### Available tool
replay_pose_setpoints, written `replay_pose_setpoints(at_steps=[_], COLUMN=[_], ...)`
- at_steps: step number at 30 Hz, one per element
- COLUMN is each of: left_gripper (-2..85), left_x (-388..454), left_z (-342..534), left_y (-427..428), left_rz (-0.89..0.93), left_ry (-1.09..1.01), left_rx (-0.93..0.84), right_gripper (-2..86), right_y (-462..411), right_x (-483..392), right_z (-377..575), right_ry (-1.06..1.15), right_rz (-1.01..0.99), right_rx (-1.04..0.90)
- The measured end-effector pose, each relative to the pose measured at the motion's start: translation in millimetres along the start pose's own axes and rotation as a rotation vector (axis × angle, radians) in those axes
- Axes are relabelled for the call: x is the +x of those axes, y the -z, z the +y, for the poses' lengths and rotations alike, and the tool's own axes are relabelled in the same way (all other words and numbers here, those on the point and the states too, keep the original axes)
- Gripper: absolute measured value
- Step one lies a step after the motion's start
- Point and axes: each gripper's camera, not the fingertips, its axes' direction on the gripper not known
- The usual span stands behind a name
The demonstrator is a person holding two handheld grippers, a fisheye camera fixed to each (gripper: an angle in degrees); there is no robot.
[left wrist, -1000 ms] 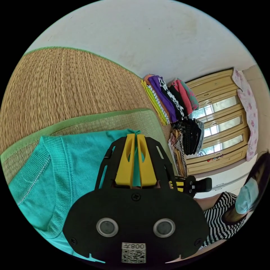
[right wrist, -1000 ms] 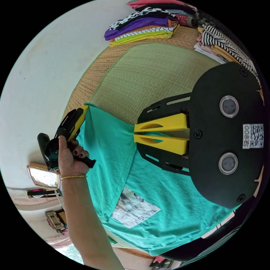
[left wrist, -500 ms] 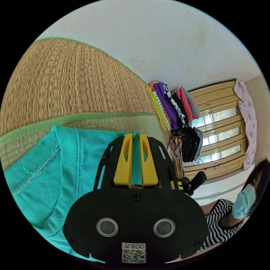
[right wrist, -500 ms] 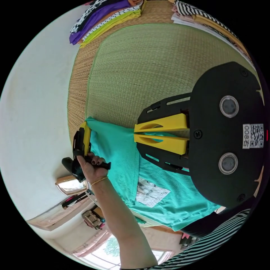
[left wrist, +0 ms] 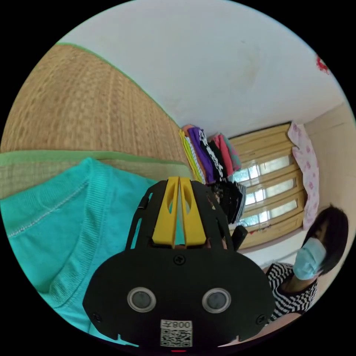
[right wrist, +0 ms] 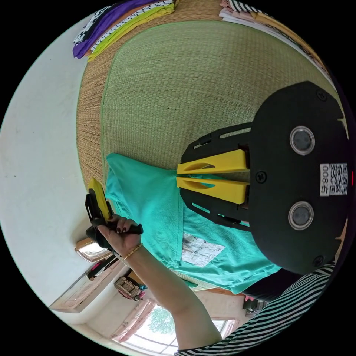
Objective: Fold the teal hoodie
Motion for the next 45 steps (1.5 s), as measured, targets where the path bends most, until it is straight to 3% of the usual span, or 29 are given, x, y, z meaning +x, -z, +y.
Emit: replay_pose_setpoints(at_steps=[7,13,18,25,30,32,37,41,45], left_gripper=[0.2,0.2,0.2,1.0,4.4,6.6,7.8,8.2,7.0], left_x=[24,51,49,91,83,81,99,85,69], left_z=[40,93,141,263,420,510,657,722,750], left_y=[-30,18,34,183,343,424,538,592,619], left_rz=[-0.300,-0.231,-0.344,-0.253,-0.503,-0.627,-0.822,-0.819,-0.827], left_ry=[-0.136,-0.176,-0.146,-0.184,0.086,0.308,0.547,0.678,0.730], left_rx=[-0.269,-0.183,-0.288,0.018,0.262,0.425,0.720,0.779,0.722], right_gripper=[0.5,0.1,0.1,0.1,0.1,0.1,0.1,0.1,0.1], right_y=[5,16,-39,-35,-33,-44,-83,-115,-137], right_x=[-5,-29,-46,-63,-97,-126,-198,-267,-316], right_z=[2,-1,-15,-18,-18,-22,-35,-53,-67], right_ry=[-0.015,0.040,0.086,0.052,0.093,0.137,0.211,0.275,0.318], right_rz=[-0.009,0.026,0.151,0.155,0.078,-0.011,-0.181,-0.279,-0.325], right_rx=[0.034,0.106,-0.081,-0.037,-0.023,-0.059,-0.149,-0.201,-0.229])
